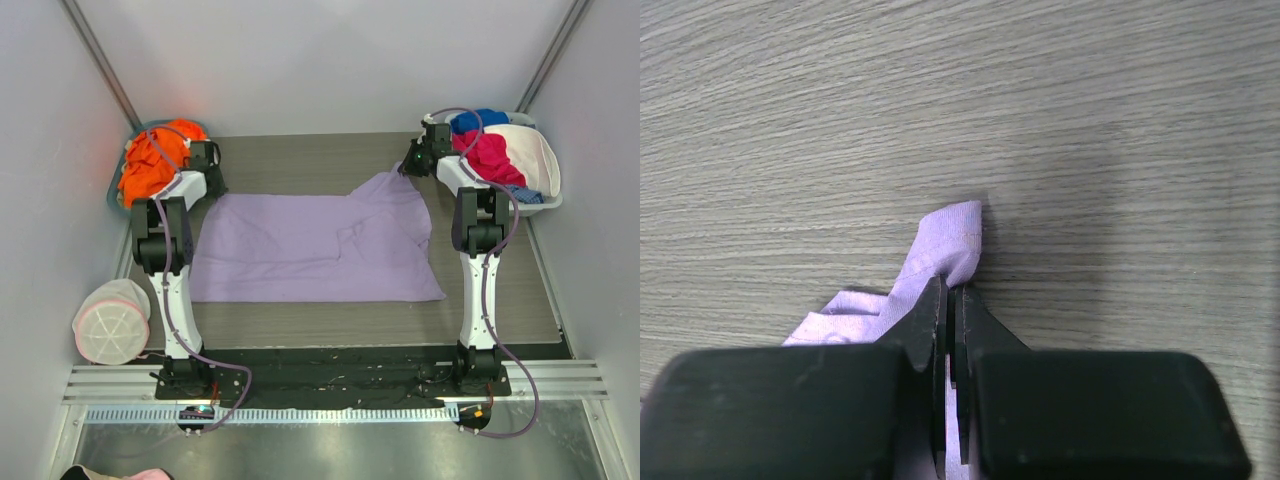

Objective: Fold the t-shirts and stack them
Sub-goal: Fold the tshirt

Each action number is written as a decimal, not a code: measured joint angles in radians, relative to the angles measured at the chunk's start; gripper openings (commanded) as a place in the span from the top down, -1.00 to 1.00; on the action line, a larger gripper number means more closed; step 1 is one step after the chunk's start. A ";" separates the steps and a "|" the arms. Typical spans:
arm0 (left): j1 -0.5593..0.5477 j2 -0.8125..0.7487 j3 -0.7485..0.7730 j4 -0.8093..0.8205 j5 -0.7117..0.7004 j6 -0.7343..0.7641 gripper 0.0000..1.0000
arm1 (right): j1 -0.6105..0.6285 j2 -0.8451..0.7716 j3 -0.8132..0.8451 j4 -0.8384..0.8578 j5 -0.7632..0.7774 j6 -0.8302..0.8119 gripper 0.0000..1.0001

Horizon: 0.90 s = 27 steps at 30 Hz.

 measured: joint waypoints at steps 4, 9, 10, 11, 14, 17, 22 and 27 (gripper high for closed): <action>-0.001 -0.004 -0.004 0.001 0.000 -0.004 1.00 | 0.000 -0.002 0.000 -0.001 0.011 0.000 0.98; -0.003 -0.034 -0.037 -0.016 0.000 -0.018 1.00 | 0.000 -0.043 -0.025 -0.023 0.043 -0.001 0.98; -0.004 -0.043 -0.045 -0.021 0.001 -0.021 1.00 | 0.000 -0.064 -0.041 -0.031 0.051 0.000 0.98; -0.004 -0.054 -0.055 -0.026 0.003 -0.024 1.00 | 0.000 -0.090 -0.060 -0.037 0.058 0.000 0.98; -0.005 -0.094 -0.082 -0.045 0.006 -0.032 1.00 | 0.000 -0.188 -0.116 -0.053 0.083 0.000 0.98; -0.005 -0.145 -0.112 -0.055 0.007 -0.042 1.00 | 0.000 -0.314 -0.185 -0.053 0.105 0.002 0.98; -0.005 -0.259 -0.181 -0.068 0.005 -0.055 1.00 | 0.000 -0.511 -0.314 -0.053 0.129 0.016 0.98; -0.005 -0.376 -0.268 -0.068 -0.013 -0.056 1.00 | 0.000 -0.622 -0.467 -0.050 0.148 0.045 0.98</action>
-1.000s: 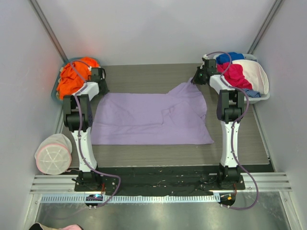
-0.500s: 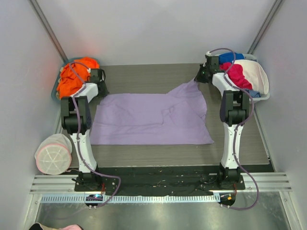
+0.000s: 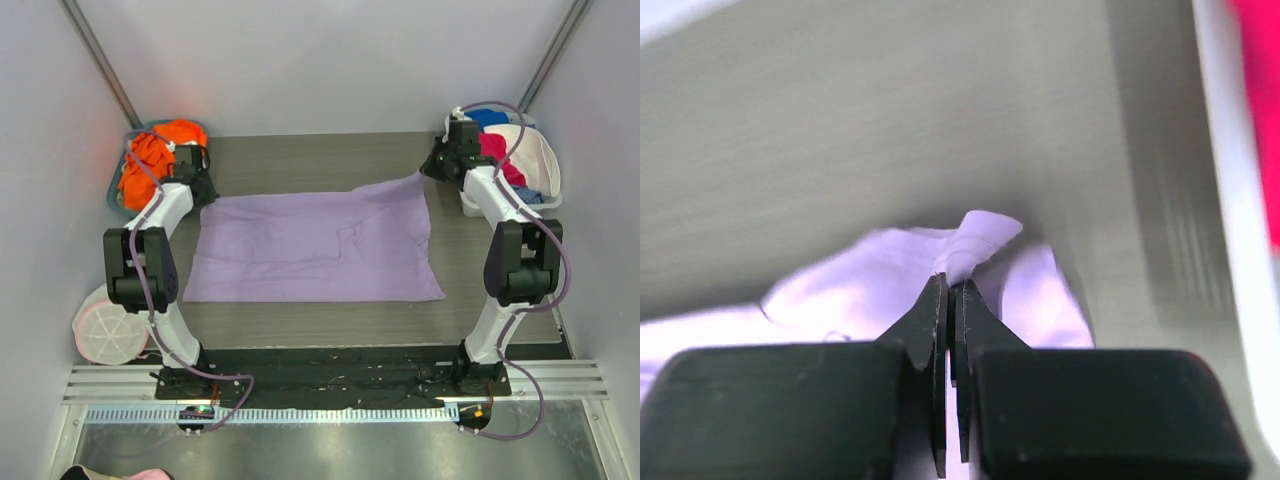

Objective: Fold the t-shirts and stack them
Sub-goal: Fold the tshirt

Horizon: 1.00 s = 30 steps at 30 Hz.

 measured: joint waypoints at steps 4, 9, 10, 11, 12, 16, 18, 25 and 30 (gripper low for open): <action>0.000 -0.043 -0.063 -0.003 -0.025 0.000 1.00 | 0.000 -0.048 -0.156 -0.010 0.017 0.032 0.98; 0.000 -0.066 -0.124 -0.027 -0.048 0.000 1.00 | 0.000 -0.124 -0.320 -0.035 0.035 0.060 0.99; 0.000 -0.071 -0.132 -0.031 -0.051 0.000 1.00 | 0.000 -0.146 -0.346 -0.039 0.040 0.063 0.98; 0.000 -0.077 -0.138 -0.035 -0.054 -0.001 1.00 | 0.000 -0.168 -0.367 -0.043 0.048 0.065 0.98; 0.000 -0.084 -0.145 -0.038 -0.058 -0.002 1.00 | 0.000 -0.187 -0.382 -0.047 0.053 0.067 0.98; 0.000 -0.121 -0.168 -0.045 -0.068 -0.003 1.00 | 0.000 -0.294 -0.443 -0.050 0.069 0.080 0.98; 0.000 -0.138 -0.174 -0.045 -0.068 -0.003 1.00 | 0.000 -0.338 -0.462 -0.047 0.069 0.084 0.98; 0.000 -0.151 -0.185 -0.045 -0.072 -0.004 1.00 | 0.000 -0.487 -0.563 -0.047 0.032 0.115 0.98; 0.000 -0.151 -0.197 -0.053 -0.079 -0.005 1.00 | 0.000 -0.570 -0.641 -0.063 0.015 0.133 0.98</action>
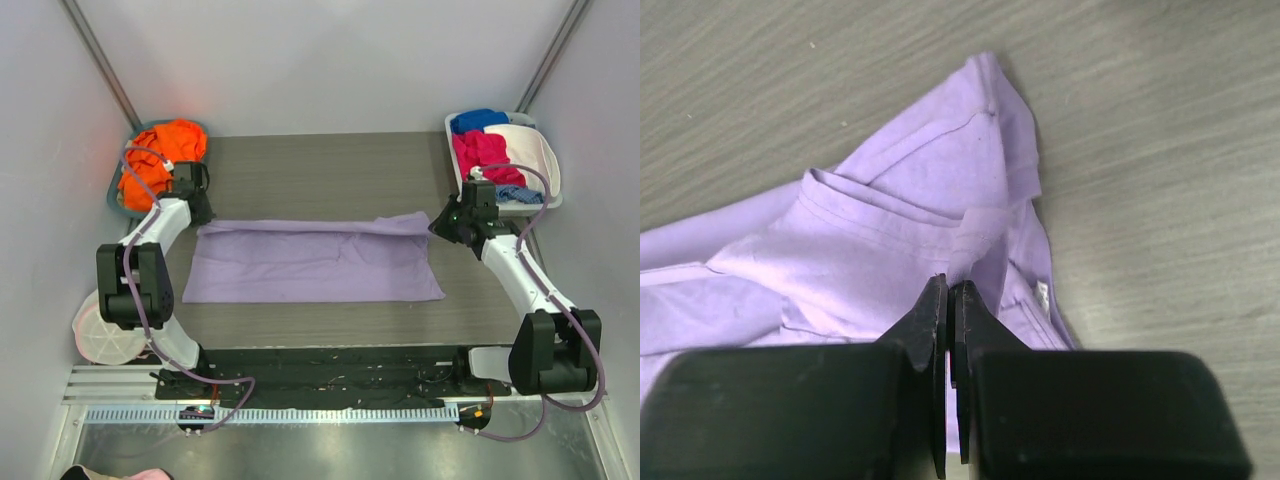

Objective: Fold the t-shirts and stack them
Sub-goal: Fold the tshirt

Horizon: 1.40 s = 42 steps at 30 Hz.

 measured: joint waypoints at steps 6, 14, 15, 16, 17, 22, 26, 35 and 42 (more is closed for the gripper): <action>0.000 -0.010 -0.017 -0.012 -0.013 -0.021 1.00 | 0.000 -0.023 -0.040 -0.016 0.000 0.002 0.98; 0.000 -0.127 -0.083 -0.053 -0.045 -0.095 1.00 | 0.000 -0.095 -0.064 -0.063 0.011 0.002 0.98; 0.000 -0.147 -0.098 -0.055 -0.051 -0.112 1.00 | 0.000 -0.105 -0.065 -0.066 0.013 0.002 0.98; -0.001 -0.166 -0.115 -0.055 -0.058 -0.130 1.00 | 0.000 -0.109 -0.065 -0.068 0.013 0.002 0.98; -0.001 -0.183 -0.132 -0.056 -0.061 -0.148 1.00 | 0.000 -0.111 -0.066 -0.068 0.013 0.003 0.98; -0.001 -0.227 -0.217 -0.057 -0.078 -0.224 1.00 | 0.000 -0.112 -0.082 -0.074 0.013 0.006 0.98; -0.001 -0.214 -0.251 -0.059 -0.087 -0.266 1.00 | 0.000 -0.112 -0.100 -0.080 0.012 0.006 0.98; -0.001 -0.137 -0.281 -0.050 -0.097 -0.328 0.98 | 0.000 -0.111 -0.146 -0.089 0.007 0.007 0.98; -0.001 -0.114 -0.281 -0.042 -0.104 -0.348 0.22 | 0.000 -0.109 -0.169 -0.100 -0.004 0.010 0.98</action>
